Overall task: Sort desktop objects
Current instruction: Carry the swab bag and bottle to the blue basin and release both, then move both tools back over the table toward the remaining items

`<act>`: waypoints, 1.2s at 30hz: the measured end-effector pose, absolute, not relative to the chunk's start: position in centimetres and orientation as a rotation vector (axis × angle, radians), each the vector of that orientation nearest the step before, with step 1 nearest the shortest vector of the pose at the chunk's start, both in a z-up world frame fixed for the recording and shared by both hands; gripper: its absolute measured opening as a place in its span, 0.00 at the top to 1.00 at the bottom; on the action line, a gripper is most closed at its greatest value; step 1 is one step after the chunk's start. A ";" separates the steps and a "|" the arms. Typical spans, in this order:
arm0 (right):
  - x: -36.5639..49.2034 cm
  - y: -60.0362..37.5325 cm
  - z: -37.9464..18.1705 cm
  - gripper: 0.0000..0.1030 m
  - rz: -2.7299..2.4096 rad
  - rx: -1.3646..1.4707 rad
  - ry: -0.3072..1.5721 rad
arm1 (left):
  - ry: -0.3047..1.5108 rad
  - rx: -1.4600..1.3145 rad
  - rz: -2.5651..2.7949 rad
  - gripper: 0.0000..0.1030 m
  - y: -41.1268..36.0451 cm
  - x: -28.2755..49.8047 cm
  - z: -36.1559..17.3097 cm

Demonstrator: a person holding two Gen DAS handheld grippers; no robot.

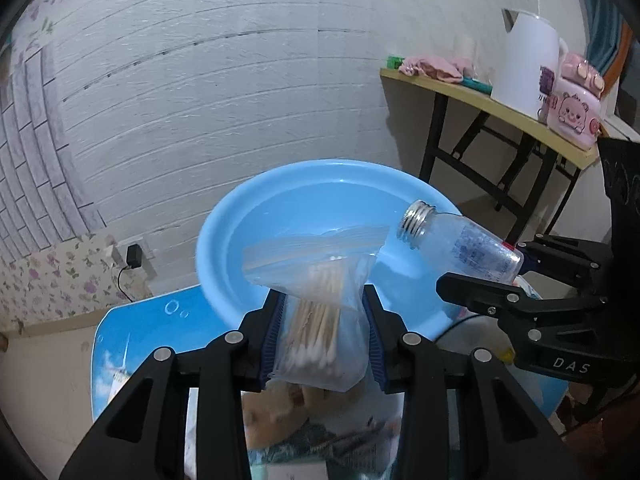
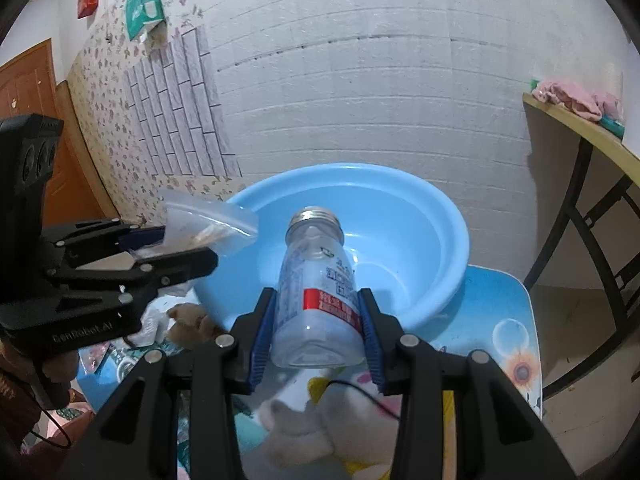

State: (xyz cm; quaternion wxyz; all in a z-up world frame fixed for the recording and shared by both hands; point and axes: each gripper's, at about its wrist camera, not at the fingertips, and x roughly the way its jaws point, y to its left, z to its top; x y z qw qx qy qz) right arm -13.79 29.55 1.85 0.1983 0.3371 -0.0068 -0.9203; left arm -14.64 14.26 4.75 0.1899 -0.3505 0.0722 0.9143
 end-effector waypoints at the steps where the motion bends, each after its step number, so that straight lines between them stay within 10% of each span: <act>1: -14.1 29.6 1.7 0.62 -2.574 0.950 -0.019 | 0.208 -0.993 2.566 0.61 14.5 -15.0 4.5; 5: -14.6 29.4 1.1 0.62 -2.562 0.977 -0.007 | 0.208 -0.998 2.558 0.16 14.6 -15.2 4.1; 36: -7.2 29.0 -0.5 0.58 -2.559 1.090 0.036 | 0.146 -1.128 2.676 0.03 7.7 -7.4 0.9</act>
